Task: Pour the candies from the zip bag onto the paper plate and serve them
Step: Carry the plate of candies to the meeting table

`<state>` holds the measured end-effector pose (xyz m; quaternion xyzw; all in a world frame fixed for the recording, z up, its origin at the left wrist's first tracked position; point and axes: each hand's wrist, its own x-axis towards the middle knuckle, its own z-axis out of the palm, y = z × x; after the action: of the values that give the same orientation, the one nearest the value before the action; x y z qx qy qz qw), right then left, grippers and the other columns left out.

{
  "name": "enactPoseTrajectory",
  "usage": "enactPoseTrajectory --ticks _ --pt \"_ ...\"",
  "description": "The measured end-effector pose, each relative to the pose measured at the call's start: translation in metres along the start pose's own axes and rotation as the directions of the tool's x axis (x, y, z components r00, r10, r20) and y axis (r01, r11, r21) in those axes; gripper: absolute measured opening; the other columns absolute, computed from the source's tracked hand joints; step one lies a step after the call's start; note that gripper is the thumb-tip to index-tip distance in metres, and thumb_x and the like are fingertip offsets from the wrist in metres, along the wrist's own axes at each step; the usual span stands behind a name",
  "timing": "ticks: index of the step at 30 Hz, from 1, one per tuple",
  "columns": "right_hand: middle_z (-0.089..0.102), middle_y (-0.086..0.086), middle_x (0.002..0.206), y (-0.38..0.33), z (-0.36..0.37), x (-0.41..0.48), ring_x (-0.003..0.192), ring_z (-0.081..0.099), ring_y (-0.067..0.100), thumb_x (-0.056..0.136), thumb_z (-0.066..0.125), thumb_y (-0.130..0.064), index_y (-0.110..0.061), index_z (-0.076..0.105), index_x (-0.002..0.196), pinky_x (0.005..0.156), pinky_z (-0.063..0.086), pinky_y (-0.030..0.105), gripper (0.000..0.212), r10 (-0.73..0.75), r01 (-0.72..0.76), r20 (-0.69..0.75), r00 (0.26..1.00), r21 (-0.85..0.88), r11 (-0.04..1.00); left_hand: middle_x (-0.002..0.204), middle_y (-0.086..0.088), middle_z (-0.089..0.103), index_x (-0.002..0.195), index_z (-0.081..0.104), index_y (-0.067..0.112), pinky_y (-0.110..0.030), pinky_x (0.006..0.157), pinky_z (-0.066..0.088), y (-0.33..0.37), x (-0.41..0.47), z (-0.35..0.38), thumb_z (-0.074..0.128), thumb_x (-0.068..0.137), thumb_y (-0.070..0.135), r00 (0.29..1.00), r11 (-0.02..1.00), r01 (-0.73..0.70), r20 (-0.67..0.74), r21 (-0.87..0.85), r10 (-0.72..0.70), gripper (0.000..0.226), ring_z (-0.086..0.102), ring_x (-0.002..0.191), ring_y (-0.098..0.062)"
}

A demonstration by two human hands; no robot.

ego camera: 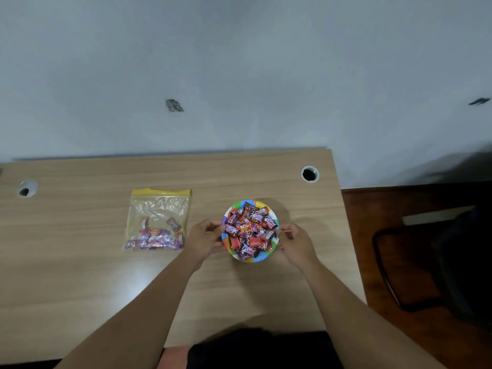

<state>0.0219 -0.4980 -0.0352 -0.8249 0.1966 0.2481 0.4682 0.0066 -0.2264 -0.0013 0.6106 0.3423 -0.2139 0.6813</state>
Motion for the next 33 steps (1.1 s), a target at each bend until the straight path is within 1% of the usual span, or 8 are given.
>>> enactPoseTrajectory --ticks 3,7,11,15,17,24,28,33 --pt "0.082 -0.001 0.096 -0.018 -0.011 -0.029 0.088 0.081 0.025 0.1 0.068 -0.025 -0.034 0.071 0.091 0.085 0.067 0.053 0.013 -0.011 0.013 -0.058 0.998 0.039 0.999 0.126 -0.033 0.069 0.106 0.069 0.0 -0.032 0.061 0.067 0.008 -0.015 0.003 0.066 0.103 0.007 0.998 0.998 -0.055 0.015 0.004 0.055 0.008 0.076 0.084 -0.026" --pt "0.082 0.0 0.099 -0.021 -0.025 -0.054 0.087 0.081 0.025 0.102 0.066 -0.026 -0.033 0.071 0.095 0.084 0.068 0.051 0.012 -0.026 0.034 -0.104 0.994 0.081 0.996 0.128 -0.032 0.068 0.107 0.07 0.001 -0.034 0.065 0.067 0.015 -0.026 0.009 0.067 0.103 0.009 0.991 0.995 -0.1 0.087 0.028 0.097 0.009 0.076 0.085 -0.026" --pt "0.079 0.003 0.099 -0.024 -0.039 -0.081 0.075 0.076 0.017 0.106 0.063 -0.022 -0.022 0.07 0.106 0.069 0.066 0.032 0.007 -0.006 0.028 -0.178 0.984 0.124 0.992 0.119 -0.025 0.073 0.115 0.069 -0.005 -0.033 0.067 0.067 0.021 -0.029 0.021 0.068 0.102 0.012 0.982 0.991 -0.114 0.155 0.067 0.103 0.021 0.077 0.077 -0.019" --pt "0.08 0.003 0.101 -0.01 -0.052 -0.1 0.077 0.079 0.018 0.106 0.062 -0.024 -0.02 0.071 0.109 0.06 0.063 0.024 0.01 0.027 0.007 -0.237 0.971 0.143 0.99 0.116 -0.019 0.073 0.107 0.071 0.006 -0.041 0.079 0.066 0.023 -0.037 0.04 0.07 0.102 0.014 0.962 0.986 -0.144 0.244 0.079 0.121 0.01 0.075 0.082 -0.022" --pt "0.081 0.003 0.101 -0.004 -0.056 -0.107 0.077 0.079 0.017 0.105 0.063 -0.025 -0.02 0.071 0.109 0.058 0.062 0.021 0.011 0.045 0.0 -0.257 0.965 0.173 0.985 0.114 -0.018 0.074 0.101 0.072 0.01 -0.041 0.079 0.066 0.023 -0.042 0.048 0.07 0.102 0.015 0.956 0.984 -0.157 0.263 0.088 0.129 0.005 0.074 0.085 -0.024" --pt "0.08 0.006 0.102 0.03 -0.088 -0.143 0.071 0.081 0.016 0.106 0.062 -0.023 -0.017 0.07 0.112 0.06 0.066 0.027 0.012 0.071 0.019 -0.344 0.936 0.251 0.968 0.105 -0.014 0.076 0.1 0.072 0.01 -0.031 0.064 0.064 0.021 -0.077 0.091 0.069 0.102 0.013 0.93 0.975 -0.178 0.345 0.132 0.123 0.005 0.074 0.077 -0.019" --pt "0.079 0.005 0.1 0.055 -0.109 -0.167 0.067 0.08 0.017 0.107 0.062 -0.024 -0.017 0.07 0.111 0.064 0.069 0.033 0.011 0.083 0.02 -0.396 0.915 0.249 0.968 0.104 -0.013 0.075 0.105 0.071 0.007 -0.029 0.063 0.064 0.013 -0.102 0.119 0.069 0.102 0.014 0.909 0.968 -0.204 0.394 0.148 0.132 0.007 0.073 0.077 -0.019" --pt "0.08 0.004 0.102 0.092 -0.139 -0.211 0.073 0.082 0.018 0.107 0.061 -0.026 -0.019 0.071 0.107 0.059 0.065 0.025 0.012 0.087 0.042 -0.447 0.89 0.272 0.961 0.102 -0.01 0.078 0.107 0.074 0.007 -0.032 0.068 0.065 -0.011 -0.142 0.156 0.07 0.102 0.015 0.89 0.956 -0.238 0.433 0.171 0.144 0.01 0.075 0.079 -0.02"
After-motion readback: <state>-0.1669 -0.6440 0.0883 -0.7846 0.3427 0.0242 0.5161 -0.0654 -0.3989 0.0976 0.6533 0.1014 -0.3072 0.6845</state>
